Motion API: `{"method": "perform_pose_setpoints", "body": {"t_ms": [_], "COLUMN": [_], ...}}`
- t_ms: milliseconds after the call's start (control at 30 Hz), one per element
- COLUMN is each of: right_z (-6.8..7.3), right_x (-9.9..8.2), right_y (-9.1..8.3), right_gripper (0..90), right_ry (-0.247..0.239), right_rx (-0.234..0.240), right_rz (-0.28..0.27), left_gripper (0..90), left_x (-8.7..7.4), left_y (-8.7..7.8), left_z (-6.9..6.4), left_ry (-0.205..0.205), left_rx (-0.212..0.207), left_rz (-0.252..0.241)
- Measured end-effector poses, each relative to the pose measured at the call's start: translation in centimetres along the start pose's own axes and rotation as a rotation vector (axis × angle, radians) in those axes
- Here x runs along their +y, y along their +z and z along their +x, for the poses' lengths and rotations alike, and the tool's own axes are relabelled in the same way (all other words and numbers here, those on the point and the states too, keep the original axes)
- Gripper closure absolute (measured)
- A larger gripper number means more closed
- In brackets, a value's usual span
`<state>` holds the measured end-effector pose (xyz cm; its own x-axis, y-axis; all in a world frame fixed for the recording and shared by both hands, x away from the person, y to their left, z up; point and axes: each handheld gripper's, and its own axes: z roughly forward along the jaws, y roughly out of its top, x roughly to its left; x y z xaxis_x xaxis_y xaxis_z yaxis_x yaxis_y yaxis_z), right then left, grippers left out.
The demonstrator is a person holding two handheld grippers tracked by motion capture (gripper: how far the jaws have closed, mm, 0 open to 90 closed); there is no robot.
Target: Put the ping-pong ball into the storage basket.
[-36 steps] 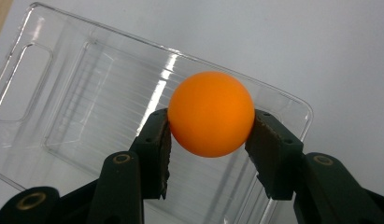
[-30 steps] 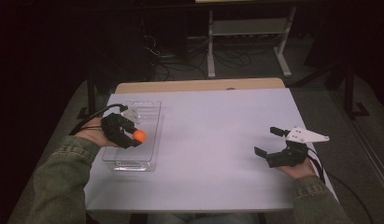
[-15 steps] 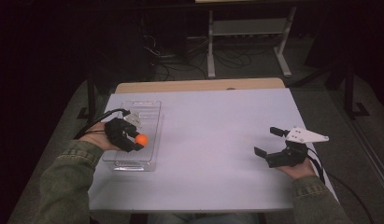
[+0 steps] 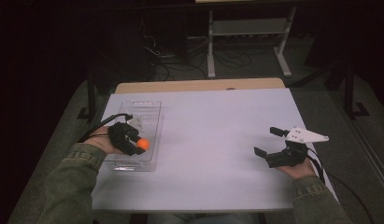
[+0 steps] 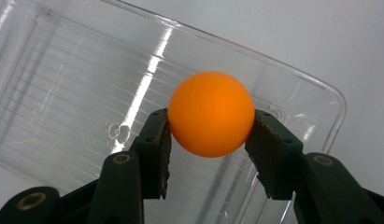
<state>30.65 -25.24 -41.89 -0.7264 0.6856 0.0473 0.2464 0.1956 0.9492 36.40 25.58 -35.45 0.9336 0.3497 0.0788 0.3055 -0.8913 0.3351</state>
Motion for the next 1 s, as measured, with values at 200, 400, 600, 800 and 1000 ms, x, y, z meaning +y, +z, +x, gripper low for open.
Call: {"method": "perform_pose_setpoints", "body": {"t_ms": [200,400,600,800,1000], "right_z": [0.0,0.0,0.0,0.0,0.0], "right_x": [0.0,0.0,0.1,0.1,0.1], "right_y": [0.0,-0.1,-0.1,-0.1,-0.1], "right_gripper": [0.0,0.0,0.0,0.0,0.0], "right_ry": [-0.001,0.002,0.001,0.001,0.005], "right_rx": [0.001,0.002,0.001,0.000,0.002], "right_rz": [-0.004,-0.008,-0.007,-0.008,-0.009], "left_gripper": [50.9,50.9,50.9,50.9,50.6], "left_x": [0.1,0.0,-0.2,-0.2,-0.1], "left_y": [0.7,1.3,1.8,2.2,2.5], "left_z": [0.0,0.1,0.0,-0.1,-0.2], "left_ry": [0.003,-0.004,-0.010,-0.003,0.001], "left_rx": [-0.012,-0.016,-0.025,-0.025,-0.022], "left_rz": [0.030,0.031,0.034,0.052,0.064]}}
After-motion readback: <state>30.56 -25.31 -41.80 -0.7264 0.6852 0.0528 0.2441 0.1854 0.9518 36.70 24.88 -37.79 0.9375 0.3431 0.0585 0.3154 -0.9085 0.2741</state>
